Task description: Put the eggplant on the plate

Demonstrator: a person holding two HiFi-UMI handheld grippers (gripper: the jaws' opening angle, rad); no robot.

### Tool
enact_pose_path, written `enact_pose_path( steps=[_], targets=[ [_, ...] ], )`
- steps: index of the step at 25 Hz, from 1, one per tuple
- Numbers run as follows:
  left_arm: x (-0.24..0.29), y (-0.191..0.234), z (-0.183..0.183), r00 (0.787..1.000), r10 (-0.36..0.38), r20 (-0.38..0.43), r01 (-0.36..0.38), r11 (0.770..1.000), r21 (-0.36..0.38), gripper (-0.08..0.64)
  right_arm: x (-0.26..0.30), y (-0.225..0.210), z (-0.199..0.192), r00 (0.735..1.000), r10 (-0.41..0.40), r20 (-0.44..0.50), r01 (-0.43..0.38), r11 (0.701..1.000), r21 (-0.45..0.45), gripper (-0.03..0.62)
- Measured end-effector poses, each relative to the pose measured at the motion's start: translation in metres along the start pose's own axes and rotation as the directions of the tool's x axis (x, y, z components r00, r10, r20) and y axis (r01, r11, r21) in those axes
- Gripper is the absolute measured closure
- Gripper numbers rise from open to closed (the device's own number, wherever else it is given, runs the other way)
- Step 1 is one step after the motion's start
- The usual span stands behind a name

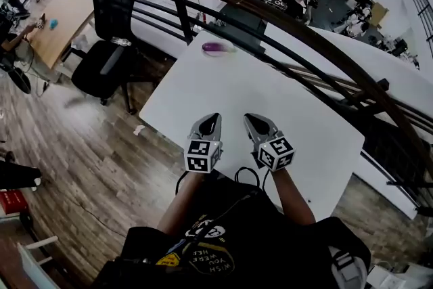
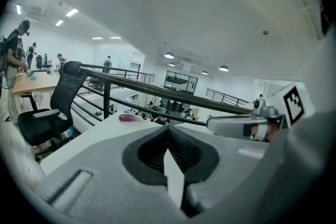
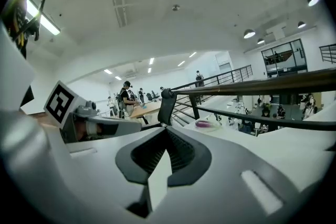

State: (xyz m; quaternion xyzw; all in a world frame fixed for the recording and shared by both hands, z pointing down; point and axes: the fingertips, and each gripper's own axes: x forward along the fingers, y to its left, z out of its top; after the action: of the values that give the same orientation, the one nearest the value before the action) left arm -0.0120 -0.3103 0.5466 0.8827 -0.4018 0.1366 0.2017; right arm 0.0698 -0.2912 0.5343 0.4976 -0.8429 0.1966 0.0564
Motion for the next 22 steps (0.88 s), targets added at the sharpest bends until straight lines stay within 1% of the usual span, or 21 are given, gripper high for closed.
enact_pose_path(
  steps=[2,4,6,9,14,17,22],
  targets=[
    [-0.015,-0.020,-0.005,1.000,0.003,0.015,-0.003,1.000,-0.001,0.555,-0.022,0.015,-0.019,1.000,-0.003,-0.031,0.003,1.000,0.001,0.591],
    [-0.024,-0.033,-0.012,1.000,0.006,0.016,-0.006,1.000,0.001,0.555,-0.041,0.023,-0.027,0.999,-0.015,-0.035,0.016,1.000,0.003,0.591],
    [-0.028,-0.038,-0.018,1.000,0.015,0.015,-0.015,1.000,0.004,0.555,-0.051,0.025,-0.027,1.000,-0.020,-0.013,0.020,1.000,0.009,0.591],
    [-0.028,-0.035,-0.021,0.999,0.032,0.026,-0.032,0.999,0.018,0.555,-0.053,0.023,-0.020,1.000,-0.022,0.016,0.022,1.000,-0.005,0.591],
    [-0.032,-0.039,-0.016,0.998,0.025,0.063,-0.026,0.999,0.026,0.555,-0.058,0.016,-0.008,0.997,-0.039,0.070,0.039,0.999,-0.009,0.591],
    [-0.031,-0.051,-0.019,0.998,0.010,0.059,-0.012,0.999,0.030,0.555,-0.067,0.012,-0.011,0.996,-0.048,0.080,0.048,0.999,0.000,0.591],
    [-0.027,-0.062,-0.027,1.000,0.006,0.021,-0.007,0.999,0.034,0.555,-0.074,0.012,-0.019,0.999,-0.032,0.043,0.033,0.999,-0.013,0.591]
  ],
)
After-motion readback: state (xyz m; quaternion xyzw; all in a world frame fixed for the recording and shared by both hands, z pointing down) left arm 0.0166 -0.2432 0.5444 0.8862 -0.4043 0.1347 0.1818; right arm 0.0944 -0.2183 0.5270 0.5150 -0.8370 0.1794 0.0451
